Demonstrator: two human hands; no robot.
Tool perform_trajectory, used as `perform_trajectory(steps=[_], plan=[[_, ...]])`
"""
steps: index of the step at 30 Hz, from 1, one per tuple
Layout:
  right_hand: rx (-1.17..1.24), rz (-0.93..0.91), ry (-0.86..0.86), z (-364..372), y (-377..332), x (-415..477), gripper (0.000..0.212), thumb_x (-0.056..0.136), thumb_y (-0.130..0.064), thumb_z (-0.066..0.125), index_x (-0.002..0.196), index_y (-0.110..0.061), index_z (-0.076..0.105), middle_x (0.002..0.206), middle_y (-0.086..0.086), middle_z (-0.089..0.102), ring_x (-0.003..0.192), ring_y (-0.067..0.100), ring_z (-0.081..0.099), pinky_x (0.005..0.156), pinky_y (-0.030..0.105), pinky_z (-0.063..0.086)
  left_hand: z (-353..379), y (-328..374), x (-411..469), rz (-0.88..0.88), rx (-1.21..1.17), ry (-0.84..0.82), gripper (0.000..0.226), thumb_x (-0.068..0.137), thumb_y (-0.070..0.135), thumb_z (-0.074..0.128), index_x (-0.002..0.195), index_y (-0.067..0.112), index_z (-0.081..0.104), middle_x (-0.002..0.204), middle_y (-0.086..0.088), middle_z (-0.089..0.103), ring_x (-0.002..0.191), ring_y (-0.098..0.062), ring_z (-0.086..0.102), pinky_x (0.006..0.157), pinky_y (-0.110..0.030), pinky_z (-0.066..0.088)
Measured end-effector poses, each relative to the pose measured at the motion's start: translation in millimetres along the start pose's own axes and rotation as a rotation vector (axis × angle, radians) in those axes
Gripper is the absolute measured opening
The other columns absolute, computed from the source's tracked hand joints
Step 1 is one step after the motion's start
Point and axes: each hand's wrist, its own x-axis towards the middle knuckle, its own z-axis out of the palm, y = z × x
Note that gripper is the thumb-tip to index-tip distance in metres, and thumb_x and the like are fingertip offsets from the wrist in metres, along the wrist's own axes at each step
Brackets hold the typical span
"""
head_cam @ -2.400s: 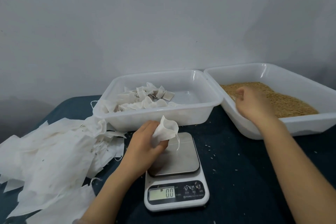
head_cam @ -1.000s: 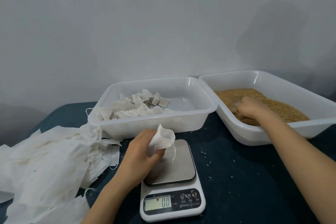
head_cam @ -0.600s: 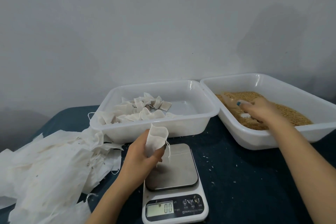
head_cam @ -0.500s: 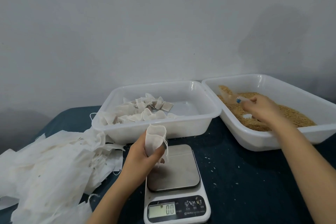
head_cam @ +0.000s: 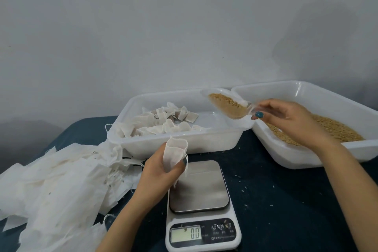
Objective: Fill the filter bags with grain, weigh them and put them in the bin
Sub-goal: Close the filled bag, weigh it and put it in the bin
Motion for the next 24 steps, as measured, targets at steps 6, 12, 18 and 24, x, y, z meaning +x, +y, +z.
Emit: perform_trajectory(steps=[6,12,18,24], plan=[[-0.132,-0.14,-0.097,6,-9,-6,0.046,0.08,-0.067,0.052,0.111,-0.037,0.068,0.105,-0.023,0.069,0.101,-0.001,0.063,0.098,0.043,0.047,-4,-6,1,0.004,0.144,0.017,0.026,0.068,0.052,0.057,0.094,0.053,0.057,0.09,0.026,0.068,0.082,0.004,0.063,0.066,-0.007,0.046],[-0.364,-0.285,-0.102,8,-21,-3,0.034,0.083,-0.066,0.042,0.11,-0.052,0.058,0.104,-0.03,0.062,0.104,0.004,0.056,0.094,0.038,0.035,-6,-10,0,0.02,0.244,-0.023,0.044,0.08,0.027,0.071,0.095,0.065,0.053,0.094,0.032,0.065,0.089,0.008,0.061,0.068,-0.004,0.043],[-0.556,-0.358,-0.138,4,-37,0,0.038,0.085,-0.057,0.046,0.114,-0.044,0.065,0.096,-0.038,0.05,0.096,-0.001,0.041,0.094,0.028,0.021,-5,-13,-1,0.027,0.278,-0.047,0.036,0.083,0.019,0.071,0.099,0.047,0.056,0.094,0.023,0.066,0.087,-0.001,0.062,0.068,-0.013,0.048],[-0.635,-0.452,-0.094,3,-50,2,0.028,0.086,-0.038,0.063,0.113,-0.042,0.066,0.091,-0.04,0.043,0.093,-0.002,0.034,0.098,0.03,0.021,-4,-11,-2,0.03,0.262,-0.079,0.022,0.08,0.028,0.07,0.095,0.036,0.056,0.09,0.016,0.066,0.08,-0.007,0.063,0.063,-0.022,0.05]])
